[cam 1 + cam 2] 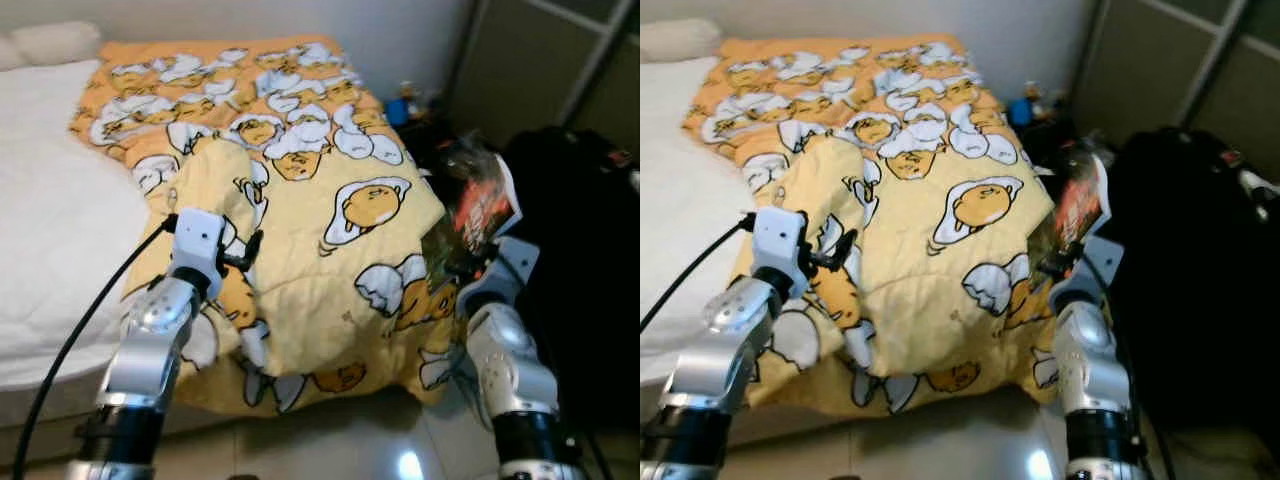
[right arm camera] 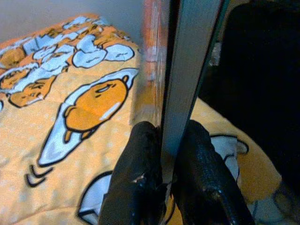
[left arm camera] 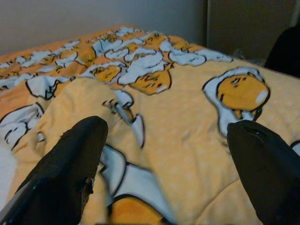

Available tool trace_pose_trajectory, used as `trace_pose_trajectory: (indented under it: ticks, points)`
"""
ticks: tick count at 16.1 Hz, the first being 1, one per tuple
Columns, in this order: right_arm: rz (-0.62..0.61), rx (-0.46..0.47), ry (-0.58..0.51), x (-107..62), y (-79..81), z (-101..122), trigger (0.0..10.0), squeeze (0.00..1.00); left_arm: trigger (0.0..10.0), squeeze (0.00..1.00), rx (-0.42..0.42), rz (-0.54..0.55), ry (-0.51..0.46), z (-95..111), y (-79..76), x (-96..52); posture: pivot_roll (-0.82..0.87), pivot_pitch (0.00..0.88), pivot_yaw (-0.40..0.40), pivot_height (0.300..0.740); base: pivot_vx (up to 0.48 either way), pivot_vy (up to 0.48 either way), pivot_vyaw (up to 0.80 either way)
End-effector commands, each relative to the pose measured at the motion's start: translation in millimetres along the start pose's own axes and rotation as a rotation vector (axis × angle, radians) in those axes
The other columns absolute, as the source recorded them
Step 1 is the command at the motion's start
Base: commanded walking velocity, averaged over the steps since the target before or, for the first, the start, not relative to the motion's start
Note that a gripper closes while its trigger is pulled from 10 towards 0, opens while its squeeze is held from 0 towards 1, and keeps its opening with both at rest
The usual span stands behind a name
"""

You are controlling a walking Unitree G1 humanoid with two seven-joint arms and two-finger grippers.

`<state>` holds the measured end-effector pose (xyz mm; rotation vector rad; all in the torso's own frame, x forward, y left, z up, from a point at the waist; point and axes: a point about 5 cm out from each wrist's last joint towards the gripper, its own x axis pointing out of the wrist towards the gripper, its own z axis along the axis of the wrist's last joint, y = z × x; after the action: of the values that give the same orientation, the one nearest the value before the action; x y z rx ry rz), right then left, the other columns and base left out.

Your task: Clean up the room

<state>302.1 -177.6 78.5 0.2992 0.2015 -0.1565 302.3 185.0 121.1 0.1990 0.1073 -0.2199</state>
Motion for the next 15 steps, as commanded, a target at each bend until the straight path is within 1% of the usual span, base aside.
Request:
trace_pose_trajectory:
  ticks: [1,6,11,15]
  points:
    - [0.03,-0.009,-0.054,1.7,7.8,13,10.0,0.0,10.0,0.0,-0.001,0.003,-0.01,4,1.3,2.0,-0.04,0.0,0.005,0.74,0.0,0.424,-0.8]
    - [0.038,-0.02,-0.054,4.4,11.1,13,10.0,0.0,10.0,0.0,-0.003,0.015,-0.016,7,1.1,6.7,-0.04,0.0,0.0,0.74,0.0,0.425,-0.76]
    - [0.086,-0.077,-0.058,5.4,16.5,14,10.0,0.0,10.0,0.0,0.006,0.01,-0.026,9,1.6,8.2,-0.03,0.0,-0.006,0.74,0.0,0.425,0.0]
    - [0.118,-0.085,-0.043,4.1,19.6,11,10.0,0.0,10.0,0.0,0.009,0.005,-0.027,9,1.2,7.9,-0.03,0.0,-0.012,0.74,0.0,0.424,0.0]
